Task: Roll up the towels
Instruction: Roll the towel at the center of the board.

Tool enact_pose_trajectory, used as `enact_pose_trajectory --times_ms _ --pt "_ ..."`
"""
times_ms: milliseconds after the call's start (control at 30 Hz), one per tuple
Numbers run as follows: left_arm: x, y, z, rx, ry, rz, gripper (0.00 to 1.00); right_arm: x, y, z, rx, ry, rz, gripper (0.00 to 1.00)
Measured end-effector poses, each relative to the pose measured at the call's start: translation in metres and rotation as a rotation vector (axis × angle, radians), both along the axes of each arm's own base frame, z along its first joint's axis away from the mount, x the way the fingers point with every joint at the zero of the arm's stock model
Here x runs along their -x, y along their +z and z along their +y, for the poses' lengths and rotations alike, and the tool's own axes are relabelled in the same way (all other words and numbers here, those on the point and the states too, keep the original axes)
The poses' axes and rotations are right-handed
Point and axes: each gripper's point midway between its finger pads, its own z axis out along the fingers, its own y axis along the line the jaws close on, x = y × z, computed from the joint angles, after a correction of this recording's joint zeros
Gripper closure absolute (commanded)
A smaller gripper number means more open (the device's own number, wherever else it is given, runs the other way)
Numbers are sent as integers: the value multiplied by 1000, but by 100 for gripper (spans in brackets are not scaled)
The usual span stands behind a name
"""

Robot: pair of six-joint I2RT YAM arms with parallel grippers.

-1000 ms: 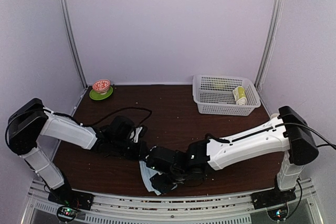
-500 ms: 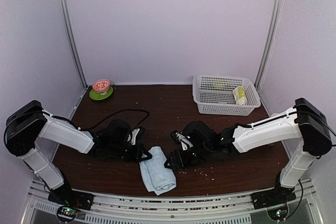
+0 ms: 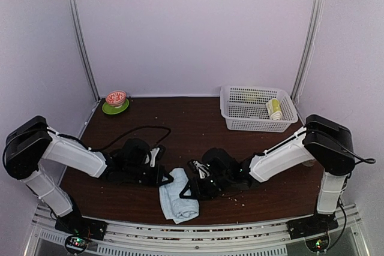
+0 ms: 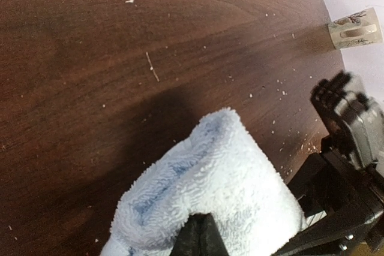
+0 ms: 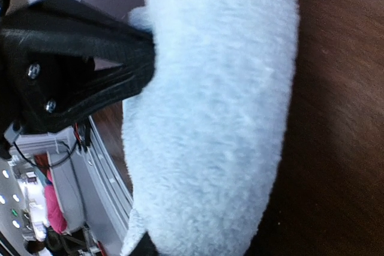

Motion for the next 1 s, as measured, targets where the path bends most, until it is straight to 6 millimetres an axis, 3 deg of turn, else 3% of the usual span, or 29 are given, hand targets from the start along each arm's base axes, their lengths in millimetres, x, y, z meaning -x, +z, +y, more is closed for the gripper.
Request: enact_pose_trajectory --times_ms 100,267,433,600,767,1000 --pt "1 1 2 -6 3 -4 100 -2 2 0 31 11 -20 96" --pt "7 2 11 -41 6 4 100 -14 5 -12 208 26 -117 100" --pt "16 -8 27 -117 18 41 100 -34 12 -56 488 16 -261 100" --pt "17 -9 31 -144 19 53 100 -39 18 -101 737 39 -363 100" --pt "1 18 10 -93 13 15 100 -34 18 -107 855 74 -446 100" --pt "-28 59 -41 10 -28 -38 100 -34 13 -106 895 77 -485 100"
